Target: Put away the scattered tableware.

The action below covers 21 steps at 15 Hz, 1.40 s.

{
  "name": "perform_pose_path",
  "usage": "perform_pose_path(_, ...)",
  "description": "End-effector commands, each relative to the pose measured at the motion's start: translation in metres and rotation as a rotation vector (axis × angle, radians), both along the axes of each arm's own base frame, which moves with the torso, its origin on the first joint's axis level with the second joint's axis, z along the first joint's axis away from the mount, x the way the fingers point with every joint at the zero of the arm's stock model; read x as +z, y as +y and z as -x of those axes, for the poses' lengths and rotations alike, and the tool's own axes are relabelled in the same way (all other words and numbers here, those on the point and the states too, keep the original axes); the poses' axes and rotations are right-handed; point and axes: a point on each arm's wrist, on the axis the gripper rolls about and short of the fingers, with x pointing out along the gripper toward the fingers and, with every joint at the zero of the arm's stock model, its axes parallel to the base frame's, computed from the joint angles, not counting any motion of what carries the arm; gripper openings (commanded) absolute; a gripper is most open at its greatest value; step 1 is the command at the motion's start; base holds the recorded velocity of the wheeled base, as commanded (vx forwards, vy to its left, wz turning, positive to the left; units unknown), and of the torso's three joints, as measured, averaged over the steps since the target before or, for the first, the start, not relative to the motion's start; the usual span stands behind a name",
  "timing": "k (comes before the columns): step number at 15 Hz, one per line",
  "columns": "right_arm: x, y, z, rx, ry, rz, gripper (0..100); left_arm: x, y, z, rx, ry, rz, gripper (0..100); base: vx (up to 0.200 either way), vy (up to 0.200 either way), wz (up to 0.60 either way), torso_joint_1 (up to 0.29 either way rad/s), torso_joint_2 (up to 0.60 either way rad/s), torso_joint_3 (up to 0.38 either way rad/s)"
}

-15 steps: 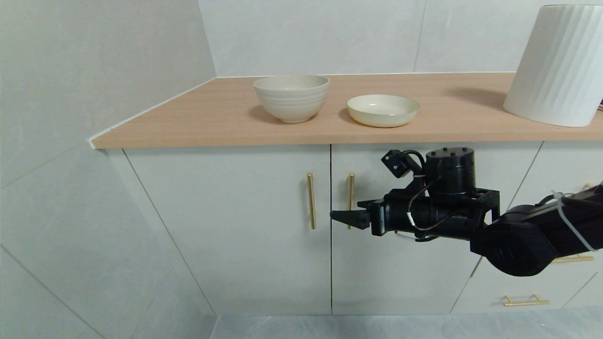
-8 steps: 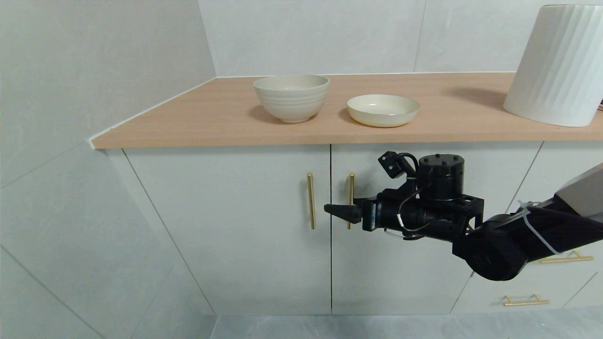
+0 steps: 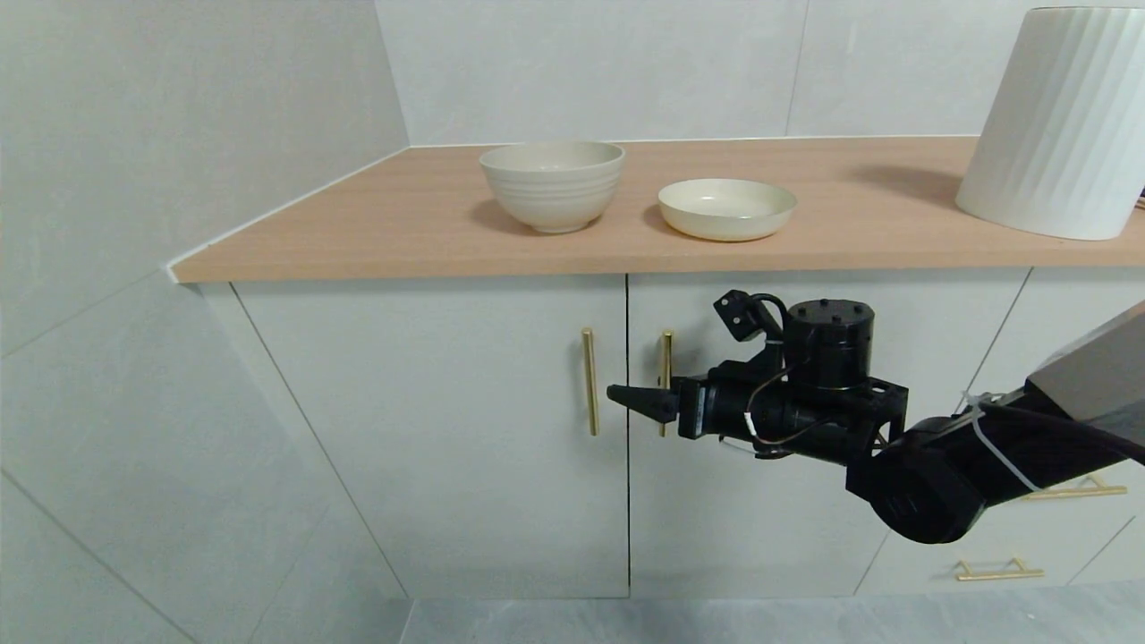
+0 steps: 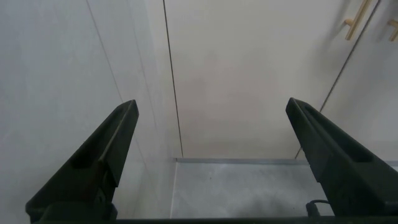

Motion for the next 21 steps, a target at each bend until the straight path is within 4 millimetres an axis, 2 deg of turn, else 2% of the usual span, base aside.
perform_pose_path(1, 0.002, 0.003, 0.005, 0.016, -0.002, -0.005, 100, 0.0, 0.0, 0.0, 0.001, 0.0, 0.0, 100, 0.0, 0.0, 0.0, 0.0, 0.0, 0.0)
perform_pose_path(6, 0.014, -0.004, 0.022, 0.031, 0.014, -0.029, 100, 0.0, 0.0, 0.0, 0.001, 0.0, 0.002, 100, 0.0, 0.0, 0.0, 0.0, 0.0, 0.0)
perform_pose_path(14, 0.031, -0.037, 0.102, 0.114, 0.031, -0.024, 100, 0.0, 0.0, 0.0, 0.001, 0.0, 0.002, 100, 0.0, 0.0, 0.0, 0.0, 0.0, 0.0)
perform_pose_path(18, 0.028, -0.055, 0.142, 0.175, 0.051, -0.013, 100, 0.0, 0.0, 0.0, 0.001, 0.0, 0.0, 100, 0.0, 0.0, 0.0, 0.0, 0.0, 0.0)
perform_pose_path(20, 0.021, -0.057, 0.148, 0.191, 0.071, 0.003, 100, 0.0, 0.0, 0.0, -0.002, -0.004, -0.007, 100, 0.0, 0.0, 0.0, 0.0, 0.0, 0.0)
perform_pose_path(21, 0.02, -0.057, 0.148, 0.191, 0.077, 0.006, 100, 0.008, 0.0, 0.002, -0.018, -0.032, -0.009, 100, 0.0, 0.0, 0.0, 0.0, 0.0, 0.0)
